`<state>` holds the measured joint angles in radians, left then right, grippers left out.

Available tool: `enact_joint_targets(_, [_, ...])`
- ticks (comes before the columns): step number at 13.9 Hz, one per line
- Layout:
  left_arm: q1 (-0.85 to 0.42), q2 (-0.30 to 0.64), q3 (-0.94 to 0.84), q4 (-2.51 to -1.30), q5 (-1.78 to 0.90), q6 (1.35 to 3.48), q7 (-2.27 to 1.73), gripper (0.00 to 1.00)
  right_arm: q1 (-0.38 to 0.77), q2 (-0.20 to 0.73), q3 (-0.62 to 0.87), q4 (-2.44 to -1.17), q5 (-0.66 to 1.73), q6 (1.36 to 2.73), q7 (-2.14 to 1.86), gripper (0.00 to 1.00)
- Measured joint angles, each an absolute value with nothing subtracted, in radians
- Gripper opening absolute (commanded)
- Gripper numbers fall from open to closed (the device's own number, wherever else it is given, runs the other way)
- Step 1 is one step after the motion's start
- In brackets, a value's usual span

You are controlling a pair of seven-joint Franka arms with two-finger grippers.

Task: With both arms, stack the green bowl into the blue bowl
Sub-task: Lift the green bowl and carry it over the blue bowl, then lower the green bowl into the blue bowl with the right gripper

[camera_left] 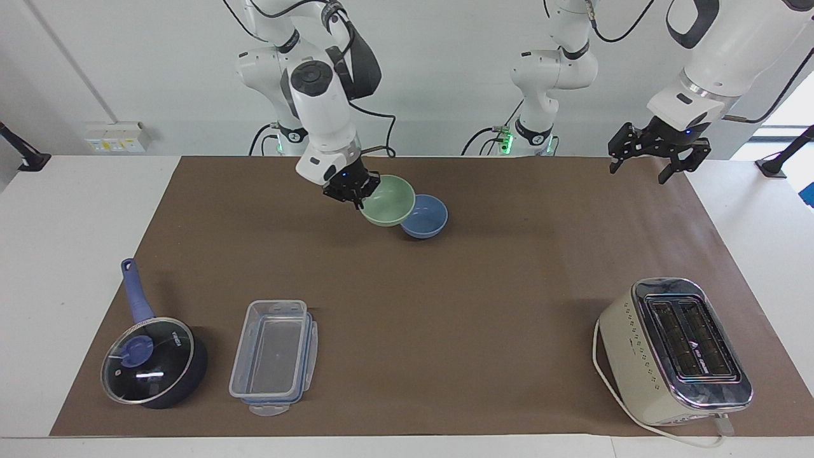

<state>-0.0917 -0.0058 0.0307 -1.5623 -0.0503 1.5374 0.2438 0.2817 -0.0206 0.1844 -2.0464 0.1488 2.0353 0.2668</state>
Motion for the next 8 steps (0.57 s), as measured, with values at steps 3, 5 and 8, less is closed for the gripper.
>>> enact_joint_targets(3, [-0.092,-0.006,0.031,-1.562,-0.050,1.537,0.244,1.00,0.325,-0.020,0.184,-2.057,0.149,2.048,0.310,0.00])
enact_joint_targets(5, [-0.092,-0.006,0.031,-1.562,-0.050,1.537,0.244,1.00,0.363,-0.009,0.184,-2.085,0.149,2.119,0.353,0.00])
enact_joint_targets(8, [-0.092,-0.006,0.031,-1.562,-0.050,1.537,0.244,1.00,0.406,0.016,0.184,-2.123,0.149,2.182,0.394,0.00])
